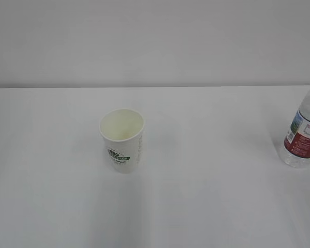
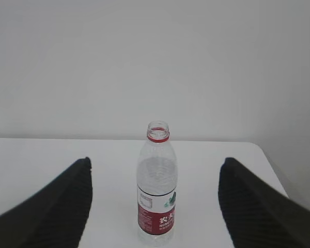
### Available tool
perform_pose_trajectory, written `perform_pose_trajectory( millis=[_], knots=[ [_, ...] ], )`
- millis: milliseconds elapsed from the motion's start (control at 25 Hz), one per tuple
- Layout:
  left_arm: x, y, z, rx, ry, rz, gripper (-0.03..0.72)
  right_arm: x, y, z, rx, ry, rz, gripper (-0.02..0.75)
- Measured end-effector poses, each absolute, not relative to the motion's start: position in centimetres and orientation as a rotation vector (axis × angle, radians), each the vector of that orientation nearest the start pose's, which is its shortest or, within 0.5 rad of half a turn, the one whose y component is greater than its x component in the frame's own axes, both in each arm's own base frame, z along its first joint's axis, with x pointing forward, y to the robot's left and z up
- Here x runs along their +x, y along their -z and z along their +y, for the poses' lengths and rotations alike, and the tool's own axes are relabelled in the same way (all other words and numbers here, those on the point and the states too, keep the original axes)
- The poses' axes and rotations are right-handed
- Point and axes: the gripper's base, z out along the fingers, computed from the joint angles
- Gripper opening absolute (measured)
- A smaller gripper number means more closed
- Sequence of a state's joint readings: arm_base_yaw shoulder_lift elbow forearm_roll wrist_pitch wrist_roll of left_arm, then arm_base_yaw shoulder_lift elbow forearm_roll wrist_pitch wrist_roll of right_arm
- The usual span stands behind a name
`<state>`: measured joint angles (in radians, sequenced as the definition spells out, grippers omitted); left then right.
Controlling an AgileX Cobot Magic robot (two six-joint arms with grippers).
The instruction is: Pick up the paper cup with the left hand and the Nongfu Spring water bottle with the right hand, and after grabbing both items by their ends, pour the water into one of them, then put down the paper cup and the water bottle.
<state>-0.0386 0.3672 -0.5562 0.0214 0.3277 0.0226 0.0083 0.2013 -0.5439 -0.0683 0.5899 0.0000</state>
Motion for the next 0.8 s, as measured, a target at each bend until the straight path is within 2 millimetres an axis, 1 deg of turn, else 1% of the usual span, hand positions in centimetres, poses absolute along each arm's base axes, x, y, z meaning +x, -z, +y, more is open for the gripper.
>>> perform_pose_trajectory(
  millis=[440, 640, 800],
  knots=[
    [11.2, -33.5, -0.4, 0.073, -0.016, 1.732, 0.571, 6.7, -32.9, -0.2, -0.037, 0.066, 1.757, 0.573],
    [12.0, -33.5, -0.4, 0.073, -0.015, 1.714, 0.570, 7.8, -32.7, -0.2, -0.040, 0.066, 1.797, 0.573],
    [12.4, -33.6, -0.4, 0.073, -0.015, 1.700, 0.570, 9.1, -32.9, -0.2, -0.044, 0.063, 1.772, 0.572]
  ],
)
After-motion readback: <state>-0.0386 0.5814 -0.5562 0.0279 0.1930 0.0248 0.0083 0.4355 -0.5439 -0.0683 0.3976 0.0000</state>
